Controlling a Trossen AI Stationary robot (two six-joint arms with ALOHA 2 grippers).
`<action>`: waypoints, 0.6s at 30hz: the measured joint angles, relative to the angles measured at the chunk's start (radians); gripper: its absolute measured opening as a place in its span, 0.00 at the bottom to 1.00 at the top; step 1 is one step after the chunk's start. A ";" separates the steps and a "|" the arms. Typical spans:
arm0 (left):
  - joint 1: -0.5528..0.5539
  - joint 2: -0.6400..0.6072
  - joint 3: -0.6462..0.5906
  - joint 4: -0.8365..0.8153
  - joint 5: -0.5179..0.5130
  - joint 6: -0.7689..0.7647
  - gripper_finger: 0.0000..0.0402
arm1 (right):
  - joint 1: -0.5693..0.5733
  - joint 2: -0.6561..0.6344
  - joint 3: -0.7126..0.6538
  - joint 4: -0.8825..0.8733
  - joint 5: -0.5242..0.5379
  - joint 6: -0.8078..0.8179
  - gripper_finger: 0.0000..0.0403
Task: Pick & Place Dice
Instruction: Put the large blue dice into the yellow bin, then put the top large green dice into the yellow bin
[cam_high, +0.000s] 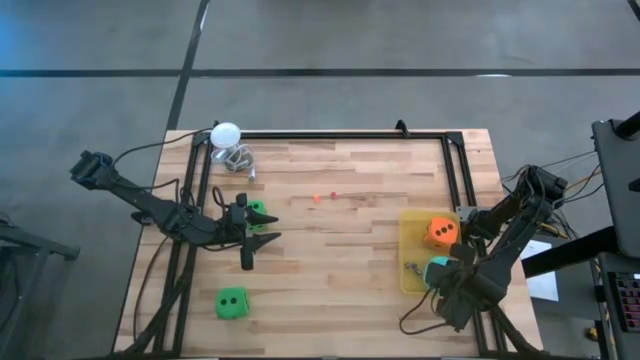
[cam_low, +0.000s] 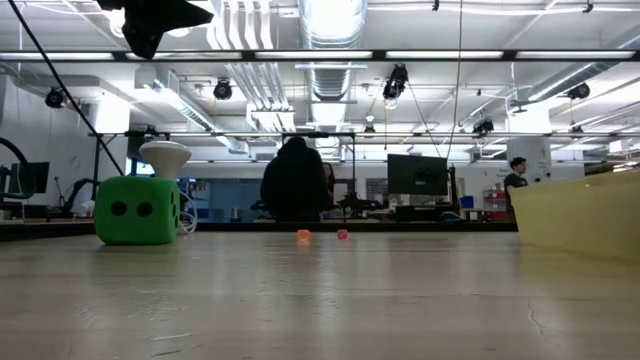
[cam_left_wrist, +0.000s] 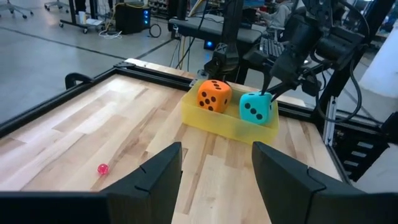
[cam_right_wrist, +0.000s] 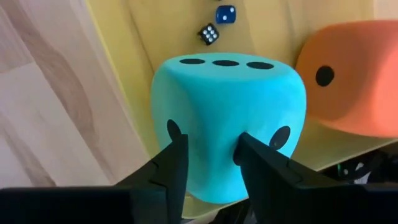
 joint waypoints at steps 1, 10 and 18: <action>0.000 0.000 0.000 0.000 0.000 -0.009 0.49 | 0.000 0.000 0.003 -0.001 -0.002 0.004 0.35; 0.000 0.000 0.039 -0.103 0.036 -0.070 0.49 | 0.001 0.002 0.072 -0.005 0.011 0.003 0.37; 0.035 0.012 0.154 -0.403 0.037 -0.231 0.49 | 0.001 0.002 0.146 -0.024 0.147 -0.028 0.34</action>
